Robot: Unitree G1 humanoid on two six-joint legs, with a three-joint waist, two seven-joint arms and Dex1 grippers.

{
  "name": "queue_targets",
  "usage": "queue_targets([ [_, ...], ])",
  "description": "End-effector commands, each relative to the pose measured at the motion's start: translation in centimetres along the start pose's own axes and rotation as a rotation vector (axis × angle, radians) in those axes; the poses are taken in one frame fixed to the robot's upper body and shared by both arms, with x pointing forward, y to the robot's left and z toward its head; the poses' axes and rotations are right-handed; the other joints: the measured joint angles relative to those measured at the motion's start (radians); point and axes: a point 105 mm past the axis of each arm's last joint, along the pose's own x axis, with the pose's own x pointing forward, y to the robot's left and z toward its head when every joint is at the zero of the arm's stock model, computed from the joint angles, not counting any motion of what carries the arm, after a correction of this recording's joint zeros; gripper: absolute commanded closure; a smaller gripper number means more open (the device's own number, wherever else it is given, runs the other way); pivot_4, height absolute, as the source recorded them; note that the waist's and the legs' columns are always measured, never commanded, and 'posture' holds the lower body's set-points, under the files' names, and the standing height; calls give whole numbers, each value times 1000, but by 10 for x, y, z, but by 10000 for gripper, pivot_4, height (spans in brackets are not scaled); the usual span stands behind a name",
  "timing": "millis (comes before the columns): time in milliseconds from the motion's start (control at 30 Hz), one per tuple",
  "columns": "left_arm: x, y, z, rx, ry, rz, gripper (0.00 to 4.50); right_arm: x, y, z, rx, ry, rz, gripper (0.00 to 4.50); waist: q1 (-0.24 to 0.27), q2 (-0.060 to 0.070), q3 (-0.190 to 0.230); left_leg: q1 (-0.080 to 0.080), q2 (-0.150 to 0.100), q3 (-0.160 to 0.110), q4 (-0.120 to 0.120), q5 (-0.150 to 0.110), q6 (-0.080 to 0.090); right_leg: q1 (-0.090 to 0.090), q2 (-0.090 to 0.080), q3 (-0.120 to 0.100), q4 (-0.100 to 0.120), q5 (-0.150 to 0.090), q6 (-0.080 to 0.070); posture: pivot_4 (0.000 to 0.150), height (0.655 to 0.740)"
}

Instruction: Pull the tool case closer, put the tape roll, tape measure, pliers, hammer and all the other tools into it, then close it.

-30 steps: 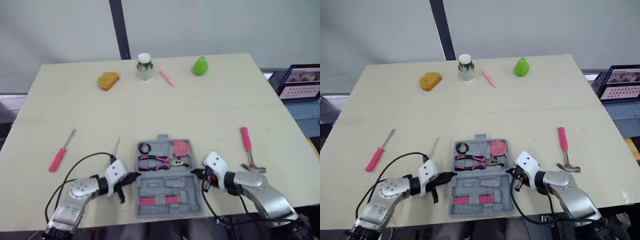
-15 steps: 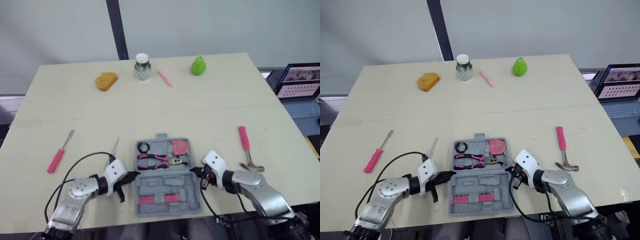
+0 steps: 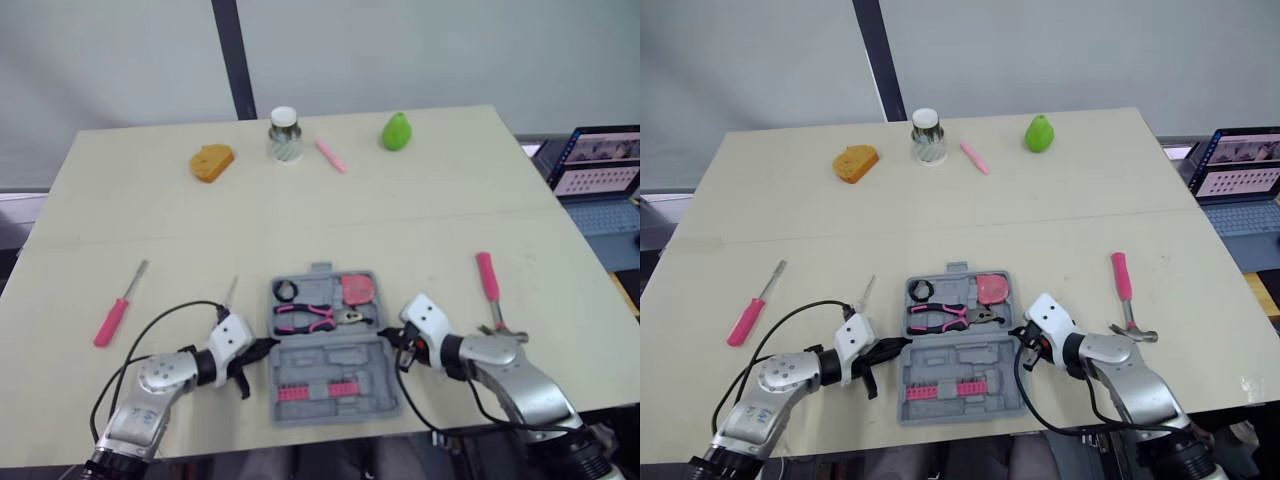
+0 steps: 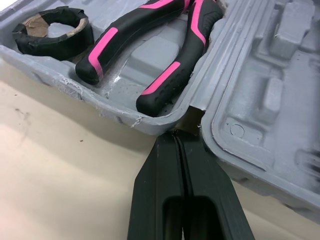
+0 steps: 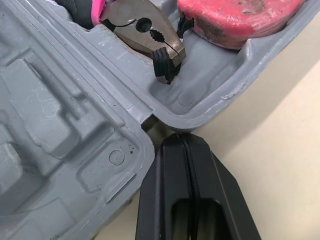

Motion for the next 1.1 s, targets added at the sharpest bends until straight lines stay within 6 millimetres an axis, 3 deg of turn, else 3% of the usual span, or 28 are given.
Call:
queue_targets([
  [33, -3, 8, 6, 7, -27, 39, 44483, 1, -2, 4, -17, -13, -21, 45000, 0, 0, 0, 0, 0, 0, 0, 0, 0, 0, 0, 0, 0, 0, 0, 1500, 7391],
  [1100, -5, 14, 6, 17, -25, 86, 44483, 8, -2, 14, -25, -42, -12, 45000, 0, 0, 0, 0, 0, 0, 0, 0, 0, 0, 0, 0, 1, 0, 0, 1500, 7391],
])
